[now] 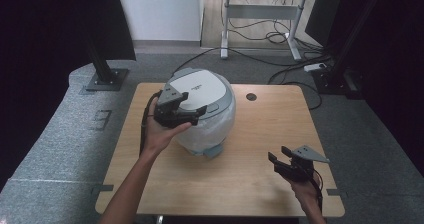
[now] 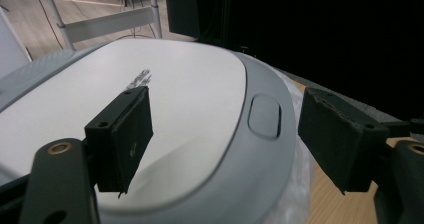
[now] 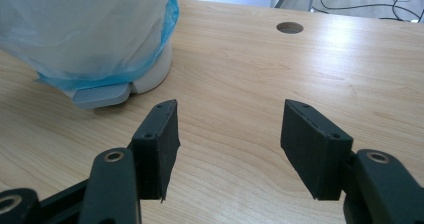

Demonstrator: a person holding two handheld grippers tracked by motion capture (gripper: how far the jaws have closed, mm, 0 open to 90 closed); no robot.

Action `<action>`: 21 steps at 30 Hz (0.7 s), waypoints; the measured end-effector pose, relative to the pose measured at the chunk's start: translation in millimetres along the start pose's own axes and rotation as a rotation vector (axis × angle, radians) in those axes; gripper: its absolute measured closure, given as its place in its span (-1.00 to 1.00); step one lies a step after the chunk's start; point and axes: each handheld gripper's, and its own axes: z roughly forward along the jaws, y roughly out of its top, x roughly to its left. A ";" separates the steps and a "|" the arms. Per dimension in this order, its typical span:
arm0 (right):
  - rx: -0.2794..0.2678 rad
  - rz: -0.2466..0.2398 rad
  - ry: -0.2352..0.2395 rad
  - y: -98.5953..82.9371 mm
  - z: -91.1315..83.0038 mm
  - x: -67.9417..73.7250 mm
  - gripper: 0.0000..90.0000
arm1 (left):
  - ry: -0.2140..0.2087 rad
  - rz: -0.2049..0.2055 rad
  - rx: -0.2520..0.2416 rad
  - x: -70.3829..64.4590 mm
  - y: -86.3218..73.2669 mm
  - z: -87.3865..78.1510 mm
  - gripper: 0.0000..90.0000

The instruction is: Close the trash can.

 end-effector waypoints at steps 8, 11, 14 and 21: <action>-0.005 0.012 -0.004 -0.6 -1.1 -4.2 -0.11 | -0.003 -0.020 -0.018 3.2 -30.4 -25.5 -0.53; -0.005 0.017 -0.005 -0.9 -1.3 -5.5 -0.11 | 0.000 -0.029 -0.013 3.7 -43.0 -32.1 -0.53; -0.004 0.020 -0.007 -1.3 -1.5 -6.8 -0.11 | 0.001 -0.040 -0.007 4.6 -56.2 -36.5 -0.53; -0.001 0.027 -0.011 -2.5 -1.5 -9.2 -0.11 | -0.001 -0.071 0.020 5.0 -89.9 -39.5 -0.53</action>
